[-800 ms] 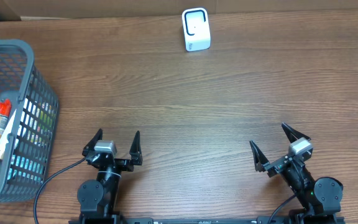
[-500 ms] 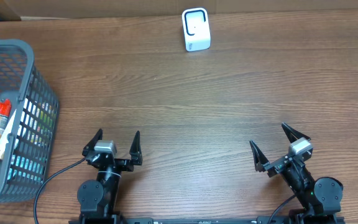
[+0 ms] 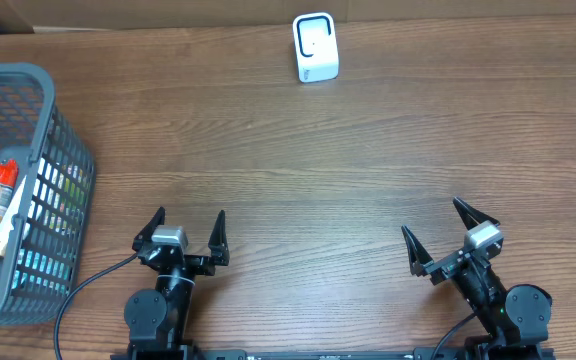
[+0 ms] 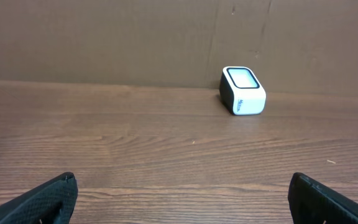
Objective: Scan the item barcode
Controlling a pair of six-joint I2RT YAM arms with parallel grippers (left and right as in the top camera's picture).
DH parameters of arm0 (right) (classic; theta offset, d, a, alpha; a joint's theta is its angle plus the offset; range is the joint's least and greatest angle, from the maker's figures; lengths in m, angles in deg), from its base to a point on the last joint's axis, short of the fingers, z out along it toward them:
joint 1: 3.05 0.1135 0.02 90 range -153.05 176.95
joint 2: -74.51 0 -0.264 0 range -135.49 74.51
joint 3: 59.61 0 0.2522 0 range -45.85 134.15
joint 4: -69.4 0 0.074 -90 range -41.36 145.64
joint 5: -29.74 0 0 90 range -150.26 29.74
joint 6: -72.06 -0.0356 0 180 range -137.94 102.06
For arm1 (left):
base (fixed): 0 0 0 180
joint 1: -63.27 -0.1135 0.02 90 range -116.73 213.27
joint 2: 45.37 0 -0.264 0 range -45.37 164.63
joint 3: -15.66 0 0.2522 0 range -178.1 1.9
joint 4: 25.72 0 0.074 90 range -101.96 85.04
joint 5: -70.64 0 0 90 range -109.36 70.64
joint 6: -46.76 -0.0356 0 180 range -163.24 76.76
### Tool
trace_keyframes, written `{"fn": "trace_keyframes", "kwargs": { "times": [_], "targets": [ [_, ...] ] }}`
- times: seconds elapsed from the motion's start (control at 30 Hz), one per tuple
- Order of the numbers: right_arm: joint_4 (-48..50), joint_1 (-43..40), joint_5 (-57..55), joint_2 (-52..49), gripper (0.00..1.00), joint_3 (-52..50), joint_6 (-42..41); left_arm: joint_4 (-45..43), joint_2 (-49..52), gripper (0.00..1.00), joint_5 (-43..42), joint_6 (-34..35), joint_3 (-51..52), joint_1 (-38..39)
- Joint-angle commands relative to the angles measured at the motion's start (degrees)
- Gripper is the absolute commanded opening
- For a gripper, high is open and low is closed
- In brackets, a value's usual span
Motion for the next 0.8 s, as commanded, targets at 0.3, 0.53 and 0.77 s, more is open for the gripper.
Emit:
{"fn": "trace_keyframes", "kwargs": {
  "times": [0.3,0.53,0.77],
  "targets": [
    [0.4,0.3,-0.3,0.7,1.00,-0.6,-0.4,0.0,-0.6,1.00,-0.2,-0.5,0.3,-0.2],
    [0.4,0.3,-0.3,0.7,1.00,-0.6,-0.4,0.0,-0.6,1.00,0.0,-0.7,0.3,-0.2],
    [0.4,0.3,0.9,0.7,1.00,-0.6,-0.4,0.0,-0.6,1.00,-0.2,-0.7,0.3,-0.2]
  ]
}}
